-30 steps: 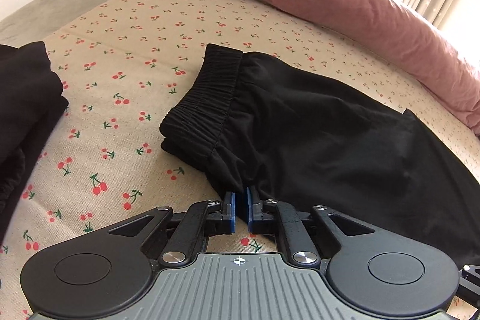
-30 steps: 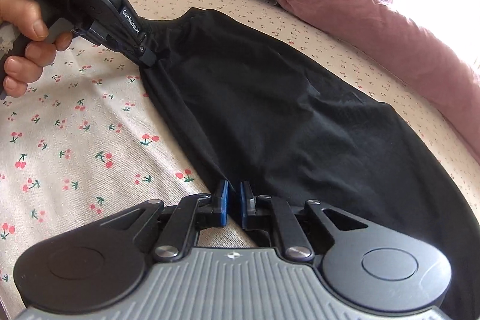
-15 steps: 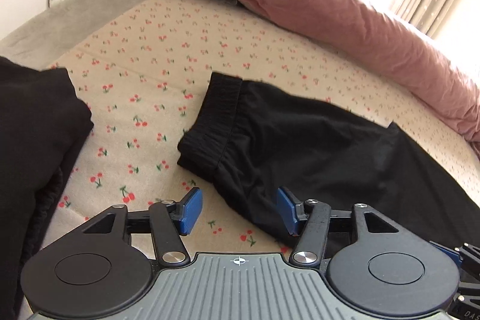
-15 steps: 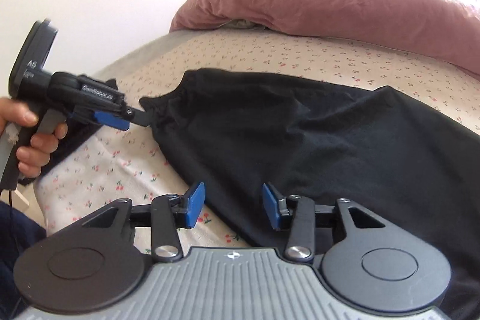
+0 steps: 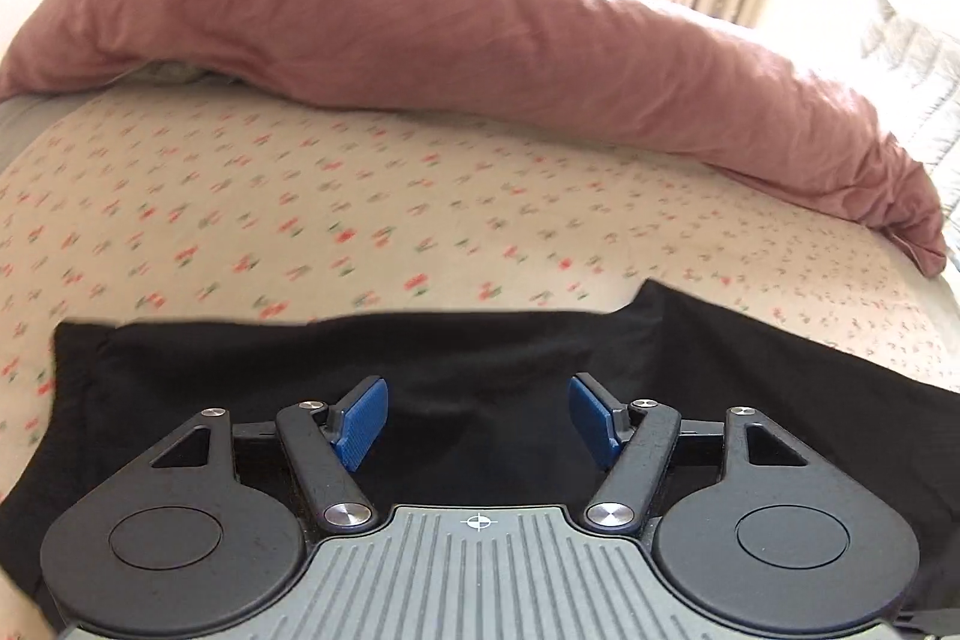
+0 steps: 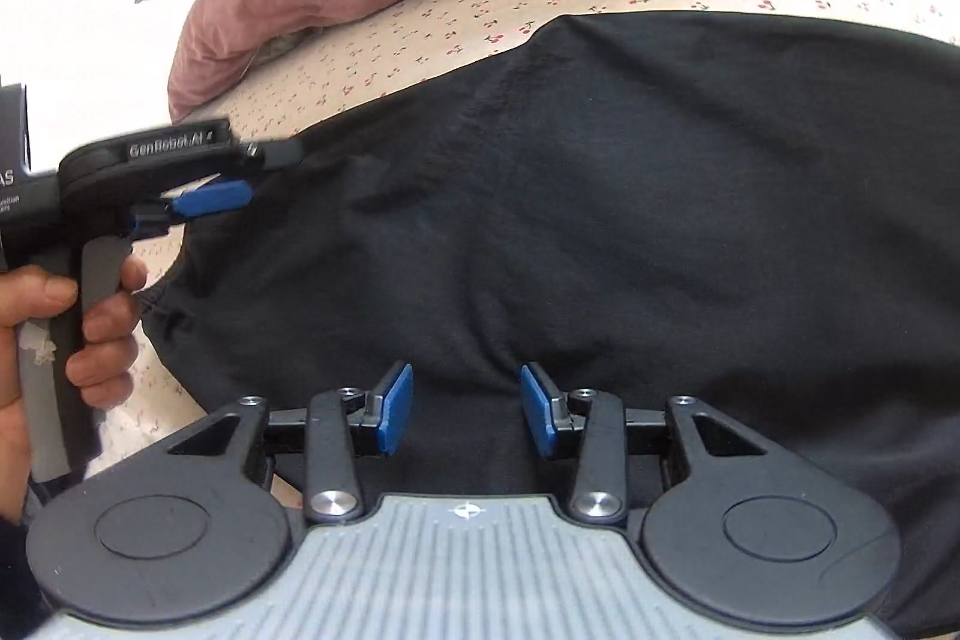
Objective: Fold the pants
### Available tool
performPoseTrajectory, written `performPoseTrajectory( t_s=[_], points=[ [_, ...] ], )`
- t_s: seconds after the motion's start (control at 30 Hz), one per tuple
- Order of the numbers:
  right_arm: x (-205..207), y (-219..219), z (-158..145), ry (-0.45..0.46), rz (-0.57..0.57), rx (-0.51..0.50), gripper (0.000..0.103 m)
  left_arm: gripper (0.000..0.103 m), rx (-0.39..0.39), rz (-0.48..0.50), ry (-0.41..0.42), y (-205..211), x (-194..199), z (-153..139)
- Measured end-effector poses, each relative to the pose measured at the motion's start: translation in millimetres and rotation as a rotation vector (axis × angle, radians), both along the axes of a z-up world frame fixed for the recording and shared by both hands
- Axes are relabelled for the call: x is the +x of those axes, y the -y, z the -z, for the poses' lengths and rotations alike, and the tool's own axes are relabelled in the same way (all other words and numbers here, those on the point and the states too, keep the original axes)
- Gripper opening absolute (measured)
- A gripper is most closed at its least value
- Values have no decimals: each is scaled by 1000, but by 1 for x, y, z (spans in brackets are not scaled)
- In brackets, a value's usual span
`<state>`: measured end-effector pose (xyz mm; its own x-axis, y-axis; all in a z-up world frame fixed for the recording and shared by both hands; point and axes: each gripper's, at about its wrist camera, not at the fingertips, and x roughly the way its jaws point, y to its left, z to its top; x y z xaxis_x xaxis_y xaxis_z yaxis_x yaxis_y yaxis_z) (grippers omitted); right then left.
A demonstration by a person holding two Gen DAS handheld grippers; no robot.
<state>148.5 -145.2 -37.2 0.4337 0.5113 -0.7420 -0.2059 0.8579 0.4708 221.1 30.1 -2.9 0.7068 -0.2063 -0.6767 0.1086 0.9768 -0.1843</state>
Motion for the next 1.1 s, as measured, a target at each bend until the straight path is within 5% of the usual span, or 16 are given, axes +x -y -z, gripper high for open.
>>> performPoseTrajectory(
  t_s=[0.13,0.27,0.33,0.4,0.43,0.53,0.77,0.87,1.03,1.1],
  points=[
    [-2,-11,-1,26,-19,-46,41,70,91,175,-6,75,48,7],
    [-7,-23,-2,58,-24,-96,41,68,257,196,-100,117,102,39],
    [-8,-26,-2,65,-38,-110,41,65,181,187,-143,114,120,48],
    [-7,-29,-2,70,-57,-117,41,47,102,218,-139,115,126,50],
    [-7,-30,-2,77,-72,-124,41,22,101,254,-126,119,126,52],
    [-7,-35,-1,98,-99,-144,41,2,155,320,-75,130,118,54],
    [-17,-47,3,128,-90,-180,41,0,154,359,61,122,117,39],
    [-18,-50,4,136,-87,-189,42,10,172,318,23,115,122,44],
    [-19,-48,2,142,-91,-195,45,10,97,162,74,65,106,15],
    [-23,-48,2,147,-96,-199,46,10,21,171,70,46,91,-1]
  ],
)
